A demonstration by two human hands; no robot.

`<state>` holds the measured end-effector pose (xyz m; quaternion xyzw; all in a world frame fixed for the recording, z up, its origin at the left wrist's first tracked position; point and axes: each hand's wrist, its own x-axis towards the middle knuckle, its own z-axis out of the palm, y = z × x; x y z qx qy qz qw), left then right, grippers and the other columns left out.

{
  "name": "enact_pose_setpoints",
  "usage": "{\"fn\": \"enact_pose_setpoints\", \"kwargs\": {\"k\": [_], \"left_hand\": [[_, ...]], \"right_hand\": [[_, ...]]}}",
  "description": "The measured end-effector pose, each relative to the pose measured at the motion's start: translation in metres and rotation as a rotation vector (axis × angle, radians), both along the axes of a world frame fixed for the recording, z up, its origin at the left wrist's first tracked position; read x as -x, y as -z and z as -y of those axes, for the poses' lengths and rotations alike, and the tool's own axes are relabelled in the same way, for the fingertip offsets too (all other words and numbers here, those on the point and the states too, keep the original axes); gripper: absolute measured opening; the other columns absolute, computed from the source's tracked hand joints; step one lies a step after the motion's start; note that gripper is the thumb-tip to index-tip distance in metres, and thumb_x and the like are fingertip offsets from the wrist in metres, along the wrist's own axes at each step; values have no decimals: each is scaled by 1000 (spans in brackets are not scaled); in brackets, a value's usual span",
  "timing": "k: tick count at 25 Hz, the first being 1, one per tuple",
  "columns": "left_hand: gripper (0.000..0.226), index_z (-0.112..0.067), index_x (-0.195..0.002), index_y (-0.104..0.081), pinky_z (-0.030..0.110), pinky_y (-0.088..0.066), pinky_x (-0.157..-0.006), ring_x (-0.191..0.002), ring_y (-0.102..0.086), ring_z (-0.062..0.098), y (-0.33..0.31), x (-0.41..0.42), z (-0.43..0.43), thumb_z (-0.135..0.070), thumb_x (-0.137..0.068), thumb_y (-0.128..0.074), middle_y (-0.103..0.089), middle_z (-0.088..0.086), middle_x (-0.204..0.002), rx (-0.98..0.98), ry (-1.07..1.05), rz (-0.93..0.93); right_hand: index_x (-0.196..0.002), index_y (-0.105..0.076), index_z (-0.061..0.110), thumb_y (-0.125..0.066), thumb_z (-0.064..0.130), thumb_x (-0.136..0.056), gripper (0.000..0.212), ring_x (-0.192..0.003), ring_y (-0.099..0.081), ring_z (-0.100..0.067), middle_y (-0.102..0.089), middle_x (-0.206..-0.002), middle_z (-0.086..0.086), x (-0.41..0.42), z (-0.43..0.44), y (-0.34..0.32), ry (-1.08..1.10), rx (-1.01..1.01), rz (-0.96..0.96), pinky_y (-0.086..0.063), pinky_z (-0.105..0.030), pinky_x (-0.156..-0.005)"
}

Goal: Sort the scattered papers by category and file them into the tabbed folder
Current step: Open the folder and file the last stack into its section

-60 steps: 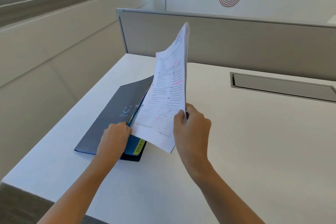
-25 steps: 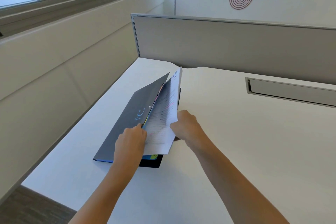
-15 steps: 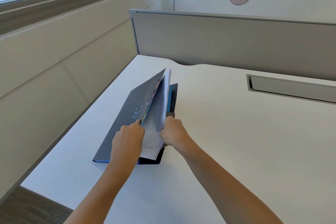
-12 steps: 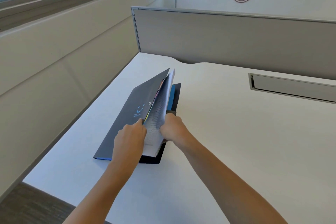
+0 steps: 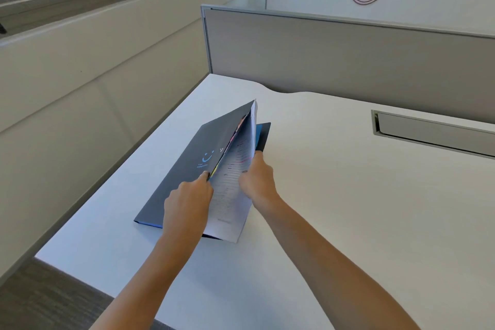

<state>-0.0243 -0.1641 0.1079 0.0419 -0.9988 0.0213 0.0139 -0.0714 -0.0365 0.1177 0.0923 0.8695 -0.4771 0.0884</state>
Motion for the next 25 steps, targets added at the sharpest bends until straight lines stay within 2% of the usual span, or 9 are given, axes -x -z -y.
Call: {"fn": "enact_pose_setpoints", "kwargs": {"k": [3, 5, 8, 10, 12, 16, 20, 23, 25], "left_hand": [[51, -21, -140, -32, 23, -16, -42, -65, -44, 24, -2, -4, -1, -3, -94, -42, -32, 0, -65, 30, 43, 21], [50, -22, -140, -33, 24, -16, -42, -62, -43, 25, -2, -8, -4, -4, -94, -41, -32, 0, -64, 14, 30, 10], [46, -29, -139, -37, 26, -16, -43, -48, -29, 18, 0, -10, -11, -9, -97, -33, -31, 0, -60, -42, -20, -20], [43, -28, -136, -38, 25, -16, -43, -47, -26, 16, 3, -11, -10, -10, -97, -33, -32, 0, -61, -36, -18, -24], [41, -25, -136, -37, 25, -18, -43, -51, -35, 20, 7, -10, -7, -11, -98, -33, -38, 1, -66, -43, -17, -18], [43, -23, -139, -33, 28, -31, -57, -68, -43, 25, 11, -12, -9, -14, -98, -36, -42, 0, -73, -67, -5, -10], [41, -26, -139, -36, 26, -28, -47, -56, -40, 22, 21, -4, -10, -15, -100, -30, -34, 0, -62, -125, -87, -29], [39, -16, -129, -48, 25, -14, -40, -41, -23, 17, 36, -7, -12, -4, -92, -44, -28, -1, -52, -99, -113, -37], [42, -5, -121, -57, 22, -6, -40, -34, -18, 18, 41, -13, -16, 1, -80, -61, -24, 0, -45, -101, -102, -16]], "right_hand": [[-119, -42, 3, -41, 2, -91, 29, -86, -46, -26, -51, -111, -13, 13, 0, 2, -31, 38, 55, -31, -23, -49], [-121, -42, 4, -44, 6, -91, 31, -92, -50, -26, -54, -119, -15, 18, 9, 14, -13, 125, 92, -42, -25, -58], [-130, -35, 9, -48, 17, -93, 40, -108, -54, -28, -52, -125, -15, 22, 27, 30, 13, 238, 230, -51, -37, -86], [-132, -33, 8, -45, 19, -96, 40, -112, -52, -27, -50, -129, -16, 28, 33, 32, 14, 297, 275, -48, -35, -89], [-131, -34, 5, -39, 18, -99, 34, -113, -50, -26, -49, -133, -16, 31, 36, 33, 9, 275, 280, -40, -29, -81], [-128, -34, -2, -56, 14, -93, 44, -116, -55, -29, -53, -127, -19, 22, 37, 32, -166, -338, 11, -40, -27, -76], [-127, -38, -4, -52, 7, -90, 41, -114, -48, -29, -47, -124, -16, 13, 28, 44, -192, -554, -183, -41, -31, -92], [-95, -57, 5, -68, -5, -67, 32, -80, -53, -26, -57, -86, -11, 6, 16, 57, -43, -700, -400, -39, -30, -64], [-79, -57, 14, -74, -1, -57, 31, -70, -50, -22, -54, -70, -5, 3, 5, 60, -11, -827, -434, -29, -28, -59]]}}
